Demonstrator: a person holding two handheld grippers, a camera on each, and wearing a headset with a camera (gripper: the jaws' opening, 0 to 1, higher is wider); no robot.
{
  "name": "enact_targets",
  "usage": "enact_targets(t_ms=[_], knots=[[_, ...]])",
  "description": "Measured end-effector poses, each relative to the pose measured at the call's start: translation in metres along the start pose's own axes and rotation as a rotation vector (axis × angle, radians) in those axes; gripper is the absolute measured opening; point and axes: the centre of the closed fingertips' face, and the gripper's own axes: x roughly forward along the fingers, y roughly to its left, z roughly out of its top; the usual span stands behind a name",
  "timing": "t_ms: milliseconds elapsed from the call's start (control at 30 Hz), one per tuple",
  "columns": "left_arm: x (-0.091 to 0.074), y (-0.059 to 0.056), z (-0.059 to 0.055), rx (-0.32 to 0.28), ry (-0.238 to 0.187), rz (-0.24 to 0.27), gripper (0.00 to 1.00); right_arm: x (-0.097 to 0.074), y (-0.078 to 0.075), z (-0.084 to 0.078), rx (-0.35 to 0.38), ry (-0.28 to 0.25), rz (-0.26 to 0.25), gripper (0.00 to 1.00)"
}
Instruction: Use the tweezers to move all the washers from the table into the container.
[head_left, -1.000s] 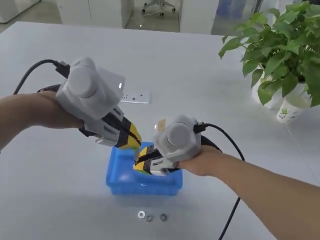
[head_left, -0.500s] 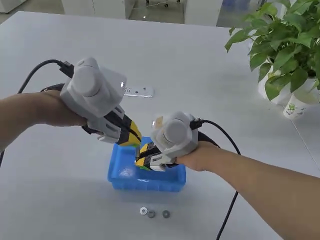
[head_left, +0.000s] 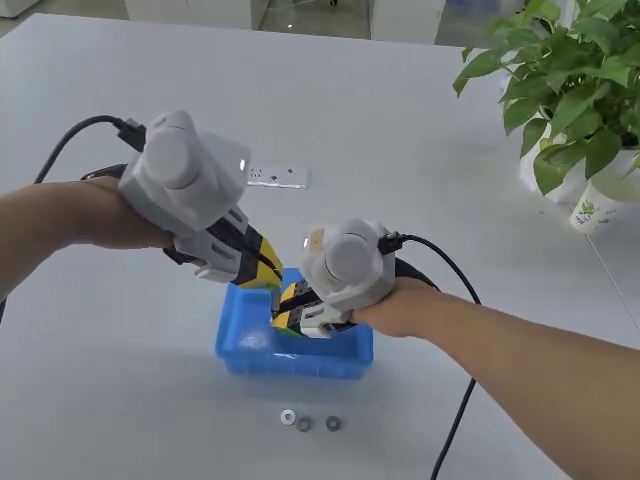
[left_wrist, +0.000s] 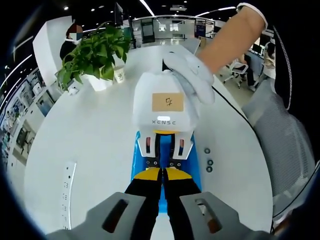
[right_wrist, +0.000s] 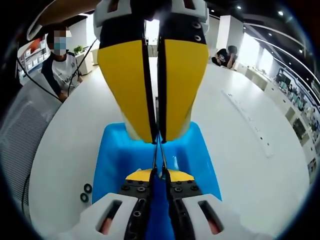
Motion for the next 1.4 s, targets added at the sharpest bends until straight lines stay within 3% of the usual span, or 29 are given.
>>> enact_targets(t_ms=[467, 900, 1400], knots=[[-0.014, -0.004, 0.008, 0.003, -0.005, 0.010, 0.05, -0.009, 0.003, 0.014, -0.020, -0.013, -0.005, 0.12], [-0.027, -0.014, 0.026, 0.023, -0.011, 0.018, 0.05, -0.030, 0.011, 0.025, -0.034, -0.026, -0.034, 0.12], [-0.036, -0.035, 0.049, 0.053, -0.017, 0.015, 0.05, -0.055, 0.028, 0.030, -0.060, -0.031, -0.072, 0.12]])
